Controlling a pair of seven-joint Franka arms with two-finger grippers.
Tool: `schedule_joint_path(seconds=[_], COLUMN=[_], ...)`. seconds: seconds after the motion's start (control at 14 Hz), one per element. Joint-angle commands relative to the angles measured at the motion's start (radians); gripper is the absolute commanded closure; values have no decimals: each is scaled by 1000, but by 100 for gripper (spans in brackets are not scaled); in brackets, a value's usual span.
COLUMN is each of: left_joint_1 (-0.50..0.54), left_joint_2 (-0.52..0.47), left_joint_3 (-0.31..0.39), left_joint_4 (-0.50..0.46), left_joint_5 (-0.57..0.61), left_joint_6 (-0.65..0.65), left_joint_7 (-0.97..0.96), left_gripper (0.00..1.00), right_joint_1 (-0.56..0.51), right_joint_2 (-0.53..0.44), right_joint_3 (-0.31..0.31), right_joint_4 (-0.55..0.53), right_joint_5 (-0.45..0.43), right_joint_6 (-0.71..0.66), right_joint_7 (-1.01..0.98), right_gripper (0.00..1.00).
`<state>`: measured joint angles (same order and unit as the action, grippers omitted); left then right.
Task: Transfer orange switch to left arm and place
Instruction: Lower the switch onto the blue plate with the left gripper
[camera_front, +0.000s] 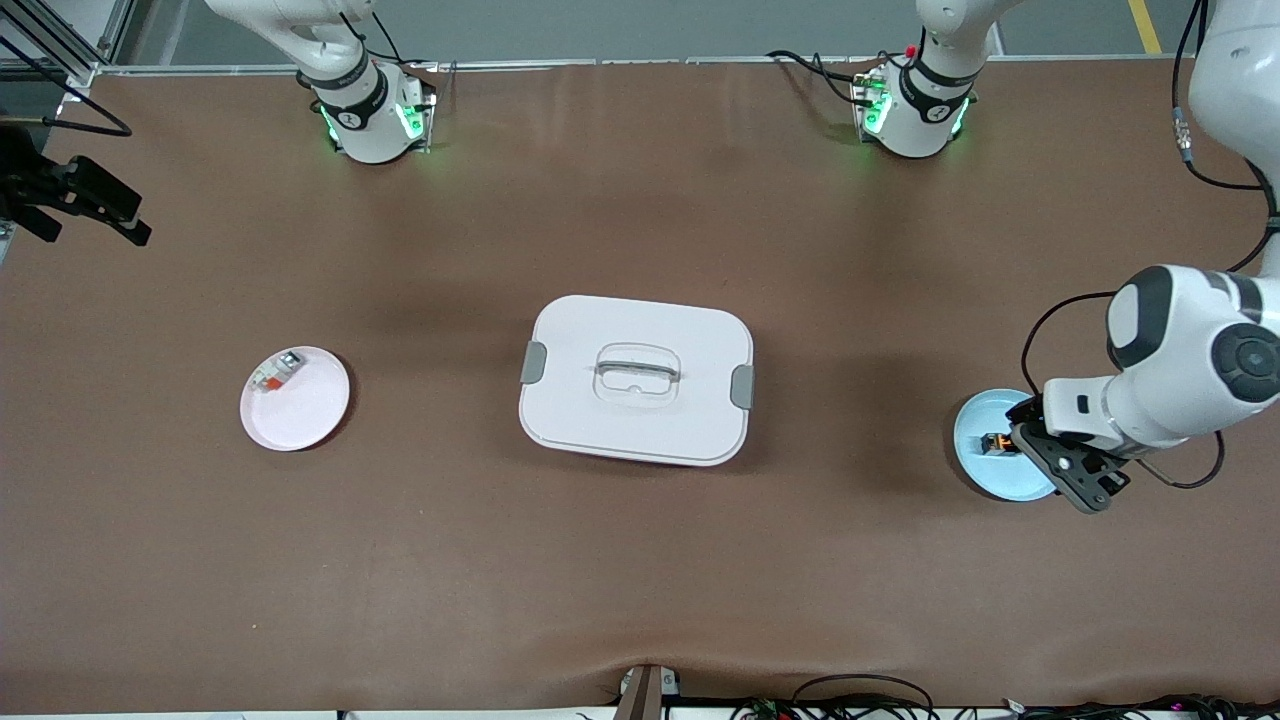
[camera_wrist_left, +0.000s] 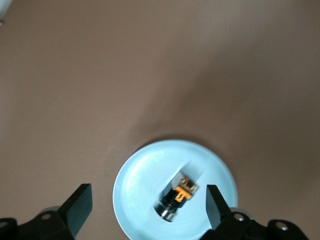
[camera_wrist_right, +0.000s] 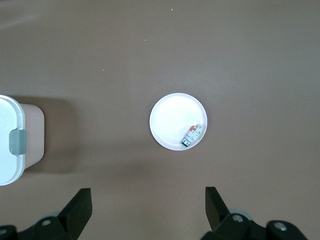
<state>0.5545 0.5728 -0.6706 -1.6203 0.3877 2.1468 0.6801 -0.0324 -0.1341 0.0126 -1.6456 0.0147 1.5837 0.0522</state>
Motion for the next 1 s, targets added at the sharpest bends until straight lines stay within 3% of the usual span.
schedule_joint_path(seconds=[0.0, 0.43, 0.64, 0.71, 0.93], left_joint_1=[4, -1, -45, -88, -279], left_joint_2=[-2, -43, -69, -108, -238], left_joint_3=[-56, -208, -204, -167, 62], left_joint_4=[89, 151, 161, 166, 165], left_joint_5=[-20, -39, -44, -53, -102], left_joint_6=[-110, -186, -208, -244, -306], left_joint_7=[-184, -716, -879, -905, -959], left_gripper=[0, 0, 0, 0, 0], right_joint_1=[-7, -7, -7, -9, -11], right_joint_2=[14, 19, 19, 19, 19], right_joint_3=[10, 12, 10, 10, 10], right_joint_4=[33, 38, 38, 38, 40], right_joint_5=[-2, -4, -4, -4, -4], right_joint_6=[-19, -21, -22, -21, -22], right_joint_7=[9, 5, 5, 3, 1], right_gripper=[0, 0, 0, 0, 0])
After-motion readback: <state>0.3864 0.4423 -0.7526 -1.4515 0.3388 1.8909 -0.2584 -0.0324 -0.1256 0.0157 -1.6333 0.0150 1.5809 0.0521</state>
